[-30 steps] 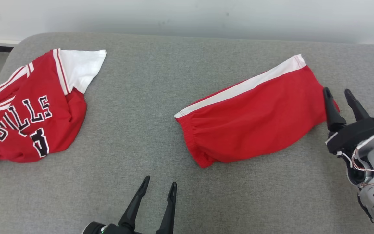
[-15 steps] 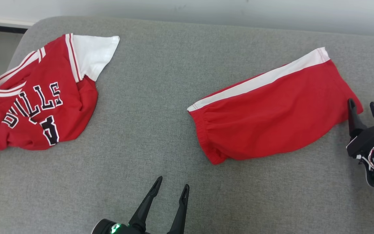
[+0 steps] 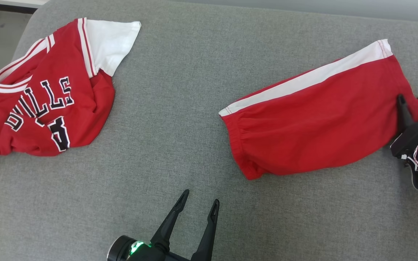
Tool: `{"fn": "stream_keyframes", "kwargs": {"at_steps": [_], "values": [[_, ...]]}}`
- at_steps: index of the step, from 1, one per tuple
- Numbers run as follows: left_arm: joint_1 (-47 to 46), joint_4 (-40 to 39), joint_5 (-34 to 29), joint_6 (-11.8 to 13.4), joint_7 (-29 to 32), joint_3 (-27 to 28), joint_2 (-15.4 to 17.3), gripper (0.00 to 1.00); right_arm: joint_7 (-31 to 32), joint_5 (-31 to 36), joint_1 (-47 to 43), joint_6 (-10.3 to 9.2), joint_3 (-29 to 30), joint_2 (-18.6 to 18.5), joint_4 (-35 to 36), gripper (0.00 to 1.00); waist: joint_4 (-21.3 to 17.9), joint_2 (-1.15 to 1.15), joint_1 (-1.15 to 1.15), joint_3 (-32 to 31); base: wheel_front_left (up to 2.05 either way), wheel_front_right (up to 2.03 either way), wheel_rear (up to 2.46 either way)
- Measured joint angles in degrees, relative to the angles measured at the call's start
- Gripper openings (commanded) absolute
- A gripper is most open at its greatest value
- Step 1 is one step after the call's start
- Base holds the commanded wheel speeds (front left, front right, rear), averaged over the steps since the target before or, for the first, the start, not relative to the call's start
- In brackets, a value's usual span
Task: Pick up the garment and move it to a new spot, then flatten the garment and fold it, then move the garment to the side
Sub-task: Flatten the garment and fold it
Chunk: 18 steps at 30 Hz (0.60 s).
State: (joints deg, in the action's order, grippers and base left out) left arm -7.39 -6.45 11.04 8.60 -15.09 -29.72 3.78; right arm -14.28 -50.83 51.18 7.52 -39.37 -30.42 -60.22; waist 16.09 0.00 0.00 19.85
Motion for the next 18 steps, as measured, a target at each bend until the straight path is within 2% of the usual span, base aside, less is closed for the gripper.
{"fn": "stream_keyframes", "kwargs": {"at_steps": [1, 2, 14, 18], "values": [[-0.03, 0.05, 0.0, -0.01, 0.0, 0.01, -0.09, 1.0, 0.19, -0.21, 0.19, 0.0, -0.52, 0.04, -0.16, 0.16, 0.1, 0.0, 0.0, 0.14, 0.0, 0.0, 0.0], [-0.05, 0.12, 0.0, -0.01, 0.0, 0.02, -0.14, 1.0, 0.2, -0.58, 0.37, 0.0, -0.9, 0.07, -0.34, 0.0, 0.18, 0.0, 0.0, 0.22, 0.0, 0.0, 0.0], [0.1, 0.73, -0.01, 0.05, 0.0, 0.89, -0.63, 1.0, -0.7, -6.26, -1.65, 0.0, -0.46, 1.55, 0.96, 0.0, -1.45, 0.0, 0.0, -1.75, 0.0, 0.0, 0.0], [0.33, 0.82, -0.26, 0.03, 0.0, 1.18, -0.7, 1.0, -0.73, -5.55, -4.16, 0.0, 4.39, 1.05, 4.93, 0.0, -3.2, 0.0, 0.0, -2.82, 0.0, 0.0, 0.0]]}}
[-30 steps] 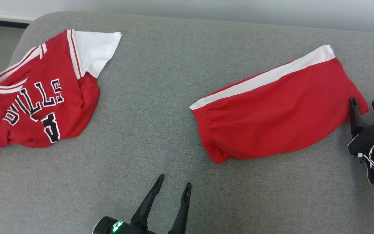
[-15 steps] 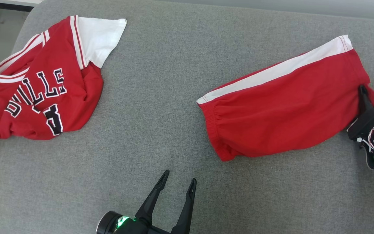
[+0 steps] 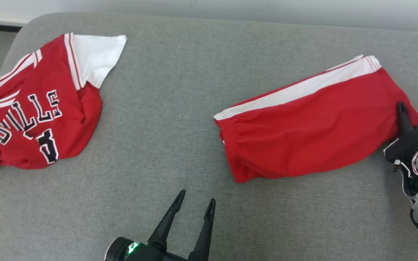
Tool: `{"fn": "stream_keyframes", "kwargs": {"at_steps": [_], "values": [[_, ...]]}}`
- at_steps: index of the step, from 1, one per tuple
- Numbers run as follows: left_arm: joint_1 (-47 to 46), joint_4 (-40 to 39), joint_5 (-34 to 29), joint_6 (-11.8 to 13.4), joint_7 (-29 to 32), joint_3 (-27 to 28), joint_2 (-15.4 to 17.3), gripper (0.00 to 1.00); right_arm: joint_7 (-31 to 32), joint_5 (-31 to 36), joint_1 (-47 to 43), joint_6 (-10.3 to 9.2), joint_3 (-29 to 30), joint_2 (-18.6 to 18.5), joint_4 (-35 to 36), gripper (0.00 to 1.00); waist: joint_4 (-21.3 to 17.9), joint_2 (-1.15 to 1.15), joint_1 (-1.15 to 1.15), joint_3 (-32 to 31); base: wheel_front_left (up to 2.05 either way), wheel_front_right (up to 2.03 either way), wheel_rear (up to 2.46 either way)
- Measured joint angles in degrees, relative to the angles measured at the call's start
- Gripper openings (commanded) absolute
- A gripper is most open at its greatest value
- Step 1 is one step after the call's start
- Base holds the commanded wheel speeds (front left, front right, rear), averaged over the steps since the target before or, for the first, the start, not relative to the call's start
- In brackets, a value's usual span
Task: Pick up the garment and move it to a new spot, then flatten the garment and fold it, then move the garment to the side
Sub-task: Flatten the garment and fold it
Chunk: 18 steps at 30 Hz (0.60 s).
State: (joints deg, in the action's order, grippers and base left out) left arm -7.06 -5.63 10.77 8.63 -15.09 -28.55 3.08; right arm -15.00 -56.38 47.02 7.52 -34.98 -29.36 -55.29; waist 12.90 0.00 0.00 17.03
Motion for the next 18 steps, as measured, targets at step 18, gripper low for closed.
{"fn": "stream_keyframes", "kwargs": {"at_steps": [18], "values": [[2.41, 0.13, -0.38, -0.48, 0.0, 1.4, -0.09, 1.0, -0.13, 9.32, -16.51, 0.0, 17.58, 1.52, 8.2, 0.0, -6.39, 0.0, -0.01, -5.56, 0.0, 0.0, 0.0]]}}
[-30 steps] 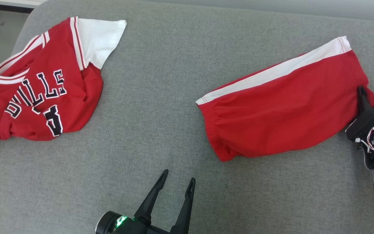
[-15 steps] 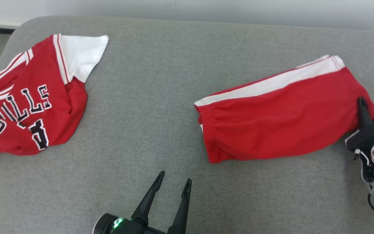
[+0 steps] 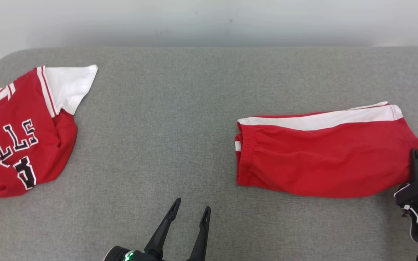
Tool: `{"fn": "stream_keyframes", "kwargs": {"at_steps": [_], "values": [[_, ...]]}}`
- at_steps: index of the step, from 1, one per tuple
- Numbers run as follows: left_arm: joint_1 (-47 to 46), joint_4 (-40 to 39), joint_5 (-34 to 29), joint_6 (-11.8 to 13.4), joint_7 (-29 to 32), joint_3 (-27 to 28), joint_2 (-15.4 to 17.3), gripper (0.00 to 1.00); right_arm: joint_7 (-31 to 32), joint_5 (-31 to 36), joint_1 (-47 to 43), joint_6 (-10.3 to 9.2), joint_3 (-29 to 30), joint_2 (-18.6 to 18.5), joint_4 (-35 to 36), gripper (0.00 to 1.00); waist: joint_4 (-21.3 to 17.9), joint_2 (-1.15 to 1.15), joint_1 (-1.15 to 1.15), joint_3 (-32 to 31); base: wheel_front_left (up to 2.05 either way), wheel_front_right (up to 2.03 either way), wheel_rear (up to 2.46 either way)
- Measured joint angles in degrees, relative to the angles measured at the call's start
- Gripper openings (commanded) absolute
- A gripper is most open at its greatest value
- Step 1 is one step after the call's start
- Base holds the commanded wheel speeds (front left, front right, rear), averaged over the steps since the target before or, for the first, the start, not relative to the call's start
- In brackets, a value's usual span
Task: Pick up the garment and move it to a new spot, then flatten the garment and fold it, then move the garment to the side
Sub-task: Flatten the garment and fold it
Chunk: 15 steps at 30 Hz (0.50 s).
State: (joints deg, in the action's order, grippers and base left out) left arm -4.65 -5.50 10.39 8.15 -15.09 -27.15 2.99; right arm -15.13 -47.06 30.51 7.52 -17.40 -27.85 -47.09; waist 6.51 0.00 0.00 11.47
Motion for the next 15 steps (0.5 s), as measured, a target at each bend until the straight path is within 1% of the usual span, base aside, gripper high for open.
{"fn": "stream_keyframes", "kwargs": {"at_steps": [4, 10, 15], "values": [[0.11, 0.03, 0.44, -0.23, 0.0, -0.14, -0.02, 1.0, 0.0, 1.25, -0.37, 0.0, 0.4, 0.59, 0.65, 0.0, -0.47, 0.0, 0.0, -1.04, 0.0, 0.0, 0.0], [1.19, 0.48, 0.83, -0.48, 0.0, -0.22, -0.04, 1.0, 0.0, 3.31, -0.48, 0.0, 0.57, 1.2, 3.98, 0.0, -0.58, 0.0, 0.0, -3.28, 0.0, 0.0, 0.0], [2.21, 0.86, 1.0, -0.42, 0.0, -0.22, -0.04, 1.0, 0.0, 5.14, -0.18, 0.0, -1.27, 2.29, 7.28, 0.0, -0.21, 0.0, 0.0, -5.39, 0.0, 0.0, 0.0]]}}
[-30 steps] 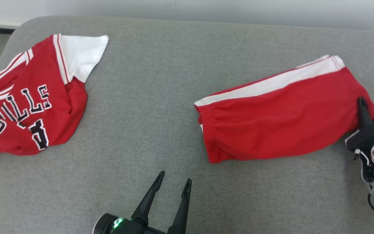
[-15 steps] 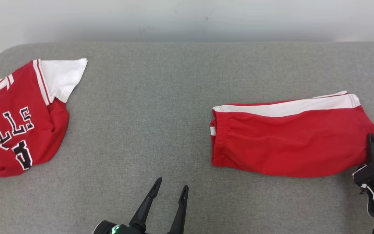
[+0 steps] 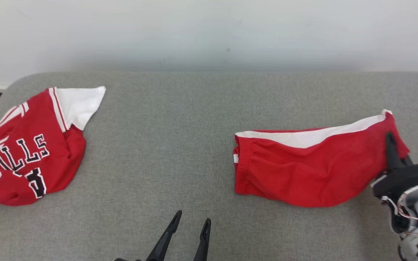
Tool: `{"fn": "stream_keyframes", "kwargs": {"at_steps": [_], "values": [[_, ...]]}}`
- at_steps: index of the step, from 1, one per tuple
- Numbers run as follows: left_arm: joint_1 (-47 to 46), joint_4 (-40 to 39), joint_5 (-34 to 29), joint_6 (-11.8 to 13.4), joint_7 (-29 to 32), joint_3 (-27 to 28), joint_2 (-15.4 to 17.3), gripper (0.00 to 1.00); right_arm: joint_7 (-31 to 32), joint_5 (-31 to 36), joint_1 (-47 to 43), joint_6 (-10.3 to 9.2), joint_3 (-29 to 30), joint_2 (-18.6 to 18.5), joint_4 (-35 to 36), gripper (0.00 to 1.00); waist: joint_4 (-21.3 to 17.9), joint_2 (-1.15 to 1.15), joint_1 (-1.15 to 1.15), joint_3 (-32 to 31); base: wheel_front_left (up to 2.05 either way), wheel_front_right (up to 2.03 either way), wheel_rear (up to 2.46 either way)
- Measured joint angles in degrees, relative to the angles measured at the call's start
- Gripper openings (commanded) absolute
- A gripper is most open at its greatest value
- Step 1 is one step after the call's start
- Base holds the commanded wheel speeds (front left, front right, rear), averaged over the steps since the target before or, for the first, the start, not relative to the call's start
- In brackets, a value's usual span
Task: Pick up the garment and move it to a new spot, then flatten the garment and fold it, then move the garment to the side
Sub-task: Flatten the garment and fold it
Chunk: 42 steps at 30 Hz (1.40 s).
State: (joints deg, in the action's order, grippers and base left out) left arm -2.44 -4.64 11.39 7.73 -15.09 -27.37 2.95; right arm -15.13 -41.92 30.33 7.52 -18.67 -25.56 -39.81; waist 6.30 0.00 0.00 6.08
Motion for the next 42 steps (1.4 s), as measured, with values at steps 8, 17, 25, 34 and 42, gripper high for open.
{"fn": "stream_keyframes", "kwargs": {"at_steps": [8, 17, 25, 34, 42], "values": [[0.97, 0.25, 0.16, 0.0, 0.0, -0.33, -0.01, 1.0, 0.0, 1.05, 2.8, 0.0, -7.12, 3.36, 1.89, 0.0, 1.4, 0.0, -0.01, -2.7, 0.0, 0.0, 0.0], [1.24, 0.05, 0.44, 0.25, 0.0, -0.31, -0.02, 1.0, 0.0, 0.08, 6.11, 0.0, -18.13, 6.89, 3.1, 0.0, 3.56, 0.0, 0.0, -3.09, 0.0, 0.0, 0.0], [1.27, 0.02, 0.86, 0.29, 0.0, -0.07, -0.03, 1.0, 0.0, -1.66, 6.63, 0.0, -29.29, 8.92, 0.89, 0.0, 4.52, 0.0, 0.0, -3.05, 0.0, 0.0, 0.0], [1.36, -0.43, 1.08, 0.46, 0.0, 0.31, -0.03, 1.0, 0.0, -4.42, 6.44, 0.0, -37.11, 10.43, -0.52, 0.0, 4.09, 0.0, 0.0, -2.88, 0.0, 0.0, 0.0], [1.35, -0.57, 1.15, 0.52, 0.0, 0.36, -0.04, 1.0, -0.01, -6.04, 5.97, 0.0, -39.92, 11.52, -0.64, 0.32, 3.46, 0.0, 0.01, -3.07, 0.0, 0.0, 0.0]]}}
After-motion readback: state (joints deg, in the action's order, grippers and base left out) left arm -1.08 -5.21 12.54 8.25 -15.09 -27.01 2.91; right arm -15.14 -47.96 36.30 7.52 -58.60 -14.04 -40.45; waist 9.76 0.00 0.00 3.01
